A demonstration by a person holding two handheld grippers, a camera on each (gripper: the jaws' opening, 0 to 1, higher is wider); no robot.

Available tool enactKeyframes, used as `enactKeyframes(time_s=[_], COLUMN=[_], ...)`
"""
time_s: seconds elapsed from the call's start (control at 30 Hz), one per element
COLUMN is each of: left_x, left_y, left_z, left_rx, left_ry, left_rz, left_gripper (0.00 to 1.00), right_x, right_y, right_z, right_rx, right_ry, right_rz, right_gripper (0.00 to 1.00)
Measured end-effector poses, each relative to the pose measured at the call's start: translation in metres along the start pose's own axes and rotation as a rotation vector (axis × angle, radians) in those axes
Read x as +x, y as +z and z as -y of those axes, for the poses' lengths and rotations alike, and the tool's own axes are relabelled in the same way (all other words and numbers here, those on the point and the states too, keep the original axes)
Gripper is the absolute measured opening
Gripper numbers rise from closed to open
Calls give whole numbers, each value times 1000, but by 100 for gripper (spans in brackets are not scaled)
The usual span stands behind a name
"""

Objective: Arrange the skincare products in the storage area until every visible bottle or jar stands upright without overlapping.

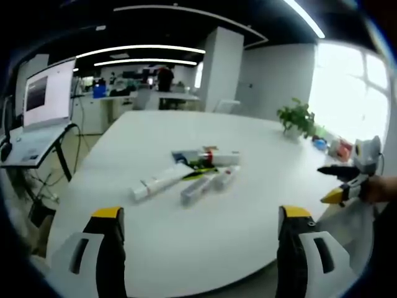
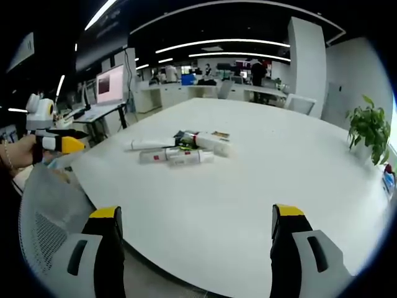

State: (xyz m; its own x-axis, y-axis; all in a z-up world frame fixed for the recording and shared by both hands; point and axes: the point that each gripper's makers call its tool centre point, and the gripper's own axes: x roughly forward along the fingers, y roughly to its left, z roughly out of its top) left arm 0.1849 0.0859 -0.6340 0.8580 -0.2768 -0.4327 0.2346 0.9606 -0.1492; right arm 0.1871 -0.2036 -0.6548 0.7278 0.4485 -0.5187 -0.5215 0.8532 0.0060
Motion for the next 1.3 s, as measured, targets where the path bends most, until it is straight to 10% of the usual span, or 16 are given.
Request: enactKeyframes(time_s=[1.3], left_x=[1], left_y=[-3], left_z=[2], left_rx=[8], left_ry=[-26], left_rz=[-21], left_gripper=[92], right_x=[4], right_y=[-5], right_z=[-5], right_rx=[-29], right_ry=[16], right_rz=[-49], right_gripper=[98])
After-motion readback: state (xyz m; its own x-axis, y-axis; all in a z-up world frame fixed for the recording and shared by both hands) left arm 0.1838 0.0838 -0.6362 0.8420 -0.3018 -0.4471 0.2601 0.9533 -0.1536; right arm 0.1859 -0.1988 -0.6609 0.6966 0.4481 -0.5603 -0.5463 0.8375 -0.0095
